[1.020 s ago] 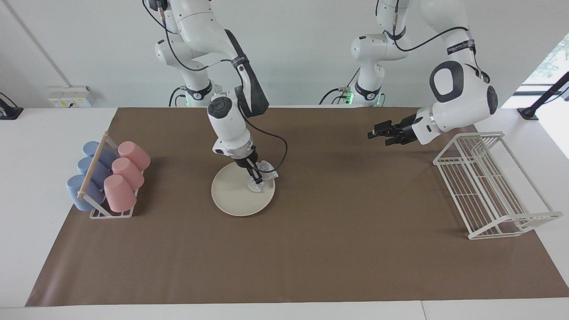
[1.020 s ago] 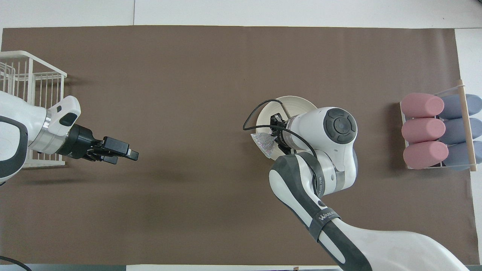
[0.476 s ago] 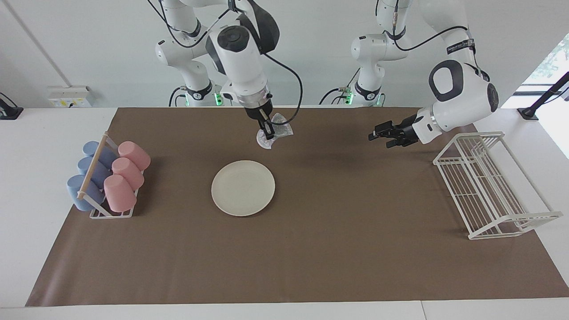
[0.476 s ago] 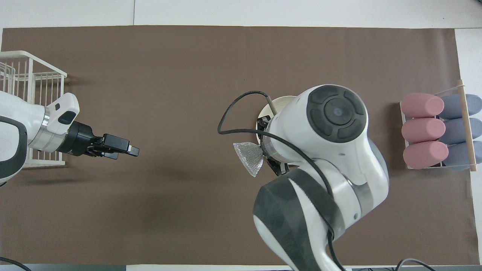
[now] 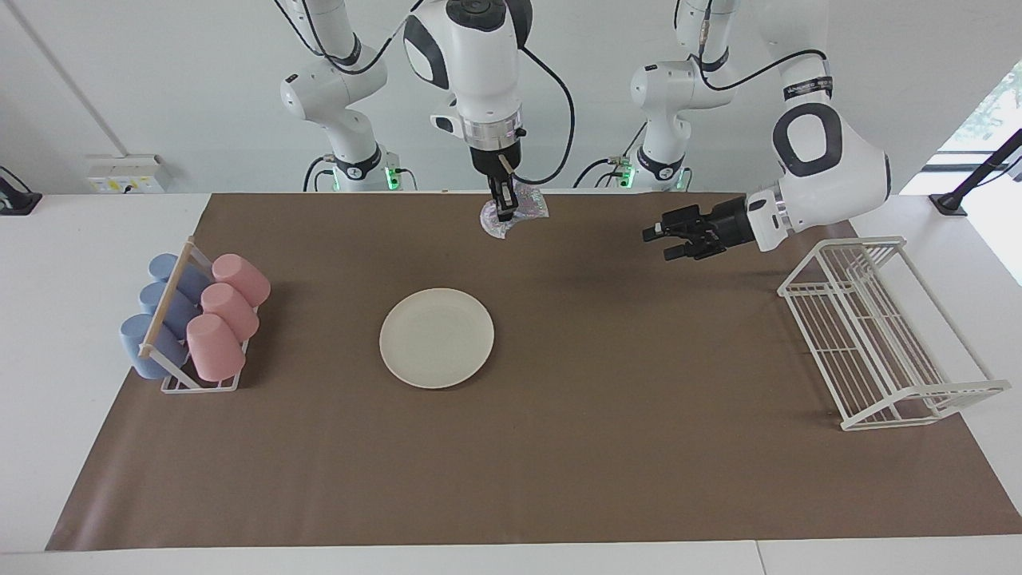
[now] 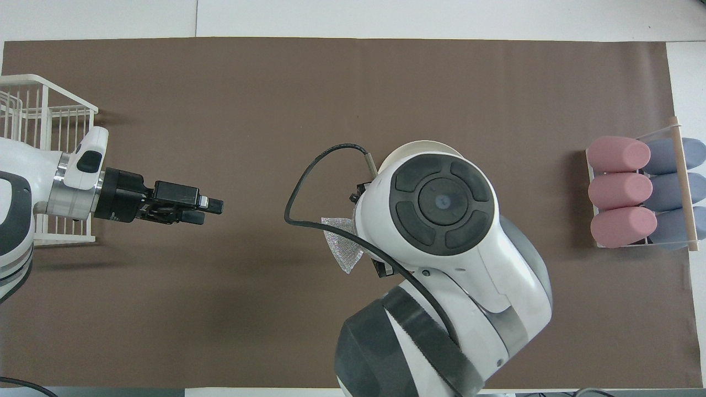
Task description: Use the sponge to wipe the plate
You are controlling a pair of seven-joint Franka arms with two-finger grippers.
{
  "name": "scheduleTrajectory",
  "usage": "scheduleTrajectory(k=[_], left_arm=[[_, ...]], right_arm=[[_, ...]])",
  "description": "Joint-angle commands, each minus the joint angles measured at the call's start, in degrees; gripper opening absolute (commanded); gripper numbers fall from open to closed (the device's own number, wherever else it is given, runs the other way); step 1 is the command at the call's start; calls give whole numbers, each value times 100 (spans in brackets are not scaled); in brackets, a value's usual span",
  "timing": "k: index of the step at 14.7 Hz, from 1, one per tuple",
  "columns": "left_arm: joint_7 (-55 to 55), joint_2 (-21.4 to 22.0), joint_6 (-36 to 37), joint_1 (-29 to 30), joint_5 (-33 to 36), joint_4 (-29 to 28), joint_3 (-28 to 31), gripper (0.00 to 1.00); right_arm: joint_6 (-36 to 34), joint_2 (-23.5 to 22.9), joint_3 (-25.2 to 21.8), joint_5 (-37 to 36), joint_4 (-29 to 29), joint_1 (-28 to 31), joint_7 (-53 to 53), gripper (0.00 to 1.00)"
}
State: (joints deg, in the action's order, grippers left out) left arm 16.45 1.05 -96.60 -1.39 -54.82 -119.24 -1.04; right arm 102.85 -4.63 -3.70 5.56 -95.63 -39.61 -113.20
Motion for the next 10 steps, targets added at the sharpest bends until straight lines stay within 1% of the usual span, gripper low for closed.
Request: scheduleTrajectory(k=[1, 5, 9, 10], left_arm=[[201, 360, 36, -115, -835, -520, 42, 100], [201, 571, -350, -835, -2030, -951, 42, 100], [218, 624, -420, -1257, -2586, -1031, 42, 100], [210, 651, -682, -1476, -2691, -1083, 42, 100]], right_arm=[[-11, -82, 80, -55, 98, 76, -150, 0], [15, -82, 89, -20, 98, 76, -176, 0], [42, -82, 132, -20, 98, 76, -255, 0], [42, -82, 133, -20, 98, 76, -255, 0]])
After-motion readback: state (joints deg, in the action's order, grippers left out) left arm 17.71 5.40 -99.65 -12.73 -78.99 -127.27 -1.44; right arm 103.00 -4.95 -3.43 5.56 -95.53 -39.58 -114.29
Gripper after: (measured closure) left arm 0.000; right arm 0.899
